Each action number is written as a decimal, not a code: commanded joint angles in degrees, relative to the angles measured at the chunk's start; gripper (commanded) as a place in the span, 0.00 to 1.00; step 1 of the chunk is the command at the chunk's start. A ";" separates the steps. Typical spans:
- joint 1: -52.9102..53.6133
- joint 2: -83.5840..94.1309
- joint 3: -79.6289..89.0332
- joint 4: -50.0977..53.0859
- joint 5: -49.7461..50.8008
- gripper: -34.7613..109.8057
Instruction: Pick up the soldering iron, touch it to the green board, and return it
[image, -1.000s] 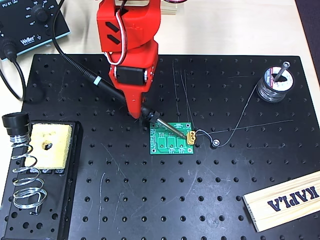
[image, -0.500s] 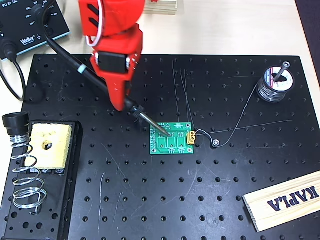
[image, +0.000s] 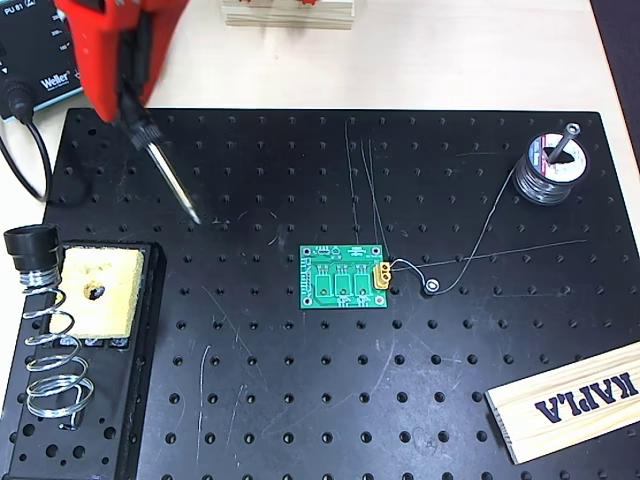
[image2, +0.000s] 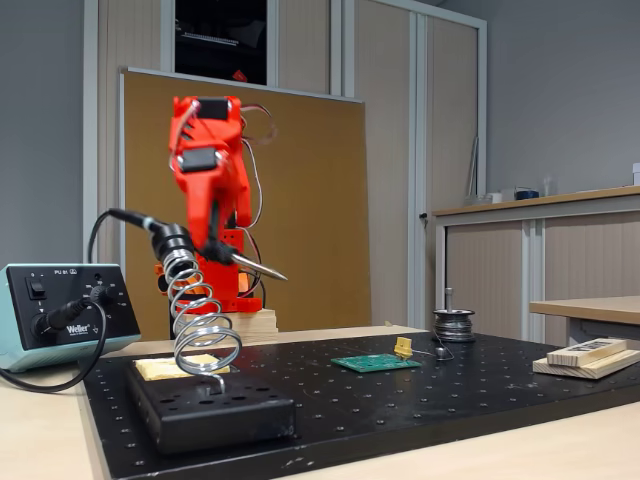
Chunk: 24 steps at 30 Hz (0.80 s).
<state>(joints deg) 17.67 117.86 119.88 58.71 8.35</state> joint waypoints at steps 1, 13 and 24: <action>5.19 3.96 -6.06 5.27 1.23 0.24; 16.35 -7.82 -21.09 10.20 -9.05 0.24; 17.49 -15.64 -34.54 11.60 -22.68 0.24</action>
<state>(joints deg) 34.80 101.95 90.70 68.91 -13.27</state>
